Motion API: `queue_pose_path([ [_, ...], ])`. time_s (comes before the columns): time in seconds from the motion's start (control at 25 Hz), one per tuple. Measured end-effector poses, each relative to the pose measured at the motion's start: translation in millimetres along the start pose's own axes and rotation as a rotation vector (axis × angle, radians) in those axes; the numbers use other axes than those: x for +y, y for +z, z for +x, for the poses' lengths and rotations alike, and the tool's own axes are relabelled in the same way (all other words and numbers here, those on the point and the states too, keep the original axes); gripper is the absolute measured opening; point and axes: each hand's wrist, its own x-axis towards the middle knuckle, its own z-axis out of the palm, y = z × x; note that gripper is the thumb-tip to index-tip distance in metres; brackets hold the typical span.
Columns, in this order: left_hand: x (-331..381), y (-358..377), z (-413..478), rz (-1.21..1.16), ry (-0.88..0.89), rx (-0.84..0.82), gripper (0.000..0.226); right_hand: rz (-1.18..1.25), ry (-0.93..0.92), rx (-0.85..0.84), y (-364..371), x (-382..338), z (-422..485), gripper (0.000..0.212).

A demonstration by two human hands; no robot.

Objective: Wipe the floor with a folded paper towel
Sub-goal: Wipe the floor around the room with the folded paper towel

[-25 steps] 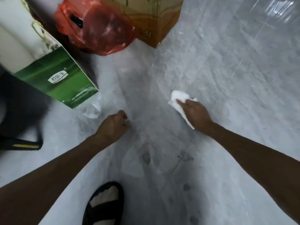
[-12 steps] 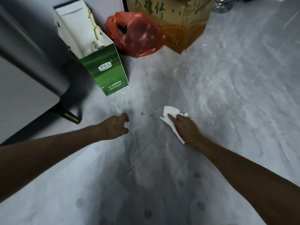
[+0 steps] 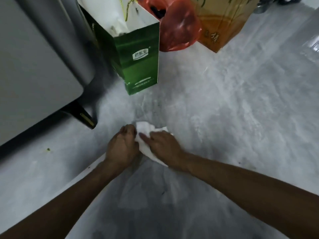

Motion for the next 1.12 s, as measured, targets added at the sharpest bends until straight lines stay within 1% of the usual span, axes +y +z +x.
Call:
queue_pose_path([
  [0.04, -8, -2, 3, -0.024, -0.025, 0.031, 0.023, -0.03, -0.198, -0.093, -6, 11, -6, 0.043],
  [0.08, -13, -4, 7, -0.036, -0.025, 0.04, 0.022, -0.031, -0.241, -0.192, -18, 36, -8, 0.043],
  [0.12, -18, -3, 9, -0.042, -0.009, 0.023, 0.021, -0.029, -0.133, -0.294, -31, 68, -8, 0.042],
  [0.16, -23, -2, 10, -0.051, 0.011, -0.019, 0.022, -0.063, 0.091, -0.327, -39, 100, -5, 0.044],
  [0.2, -27, -1, 8, -0.067, 0.023, -0.073, 0.023, -0.101, 0.35, -0.259, -46, 129, 1, 0.045],
  [0.24, -29, -1, 7, -0.085, 0.028, -0.115, 0.024, -0.123, 0.627, -0.13, -49, 146, 11, 0.044],
  [0.28, -30, -2, 8, -0.096, 0.035, -0.144, 0.023, -0.113, 0.878, 0.016, -48, 146, 28, 0.042],
  [0.32, -30, -4, 9, -0.102, 0.039, -0.161, 0.02, -0.075, 1.018, 0.098, -44, 126, 48, 0.039],
  [0.36, -30, -6, 10, -0.112, 0.035, -0.162, 0.018, -0.039, 1.041, 0.169, -38, 91, 69, 0.036],
  [0.4, -30, -10, 14, -0.124, 0.023, -0.149, 0.017, 0.0, 0.906, 0.194, -24, 55, 87, 0.029],
  [0.44, -31, -12, 16, -0.13, 0.005, -0.125, 0.018, -0.005, 0.667, 0.143, -8, 19, 97, 0.025],
  [0.48, -34, -14, 17, -0.118, -0.016, -0.084, 0.019, -0.053, 0.324, 0.042, 5, -14, 97, 0.027],
  [0.52, -37, -16, 14, -0.088, -0.04, -0.03, 0.021, -0.033, 0.052, -0.075, 14, -30, 86, 0.029],
  [0.56, -41, -18, 10, -0.054, -0.06, 0.027, 0.02, 0.009, -0.118, -0.183, 11, -25, 77, 0.031],
  [0.6, -45, -20, 8, -0.029, -0.066, 0.074, 0.015, 0.0, -0.185, -0.187, -1, -3, 75, 0.037],
  [0.64, -49, -21, 5, -0.017, -0.058, 0.096, 0.01, -0.042, -0.15, -0.184, -15, 28, 73, 0.043],
  [0.68, -51, -22, 3, -0.015, -0.039, 0.102, 0.007, -0.119, -0.02, -0.18, -26, 63, 71, 0.044],
  [0.72, -55, -22, 2, -0.024, -0.016, 0.096, 0.007, -0.186, 0.156, -0.133, -35, 96, 66, 0.042],
  [0.76, -57, -19, 1, -0.05, 0.007, 0.077, 0.007, -0.231, 0.396, -0.05, -42, 119, 59, 0.041],
  [0.8, -57, -16, 1, -0.088, 0.029, 0.053, 0.008, -0.23, 0.64, 0.021, -43, 125, 53, 0.041],
  [0.84, -56, -13, 1, -0.13, 0.048, 0.03, 0.009, -0.224, 0.788, 0.053, -36, 115, 52, 0.041],
  [0.88, -52, -11, 3, -0.165, 0.066, 0.011, 0.011, -0.222, 0.821, 0.049, -26, 94, 53, 0.041],
  [0.92, -46, -9, 6, -0.188, 0.09, 0.001, 0.014, -0.212, 0.727, 0.043, -17, 70, 49, 0.04],
  [0.96, -37, -7, 10, -0.197, 0.118, -0.004, 0.018, -0.159, 0.523, 0.051, -9, 48, 37, 0.039],
  [1.0, -26, -3, 13, -0.2, 0.154, -0.002, 0.023, -0.104, 0.247, 0.042, -3, 35, 14, 0.037],
  [1.04, -11, 3, 17, -0.199, 0.192, -0.001, 0.028, -0.107, -0.002, 0.0, -8, 36, -12, 0.035],
  [1.08, 4, 10, 21, -0.195, 0.224, -0.011, 0.033, -0.139, -0.145, -0.042, -22, 50, -38, 0.034],
  [1.12, 20, 17, 22, -0.183, 0.257, -0.041, 0.038, -0.195, -0.161, -0.069, -38, 74, -63, 0.033],
])
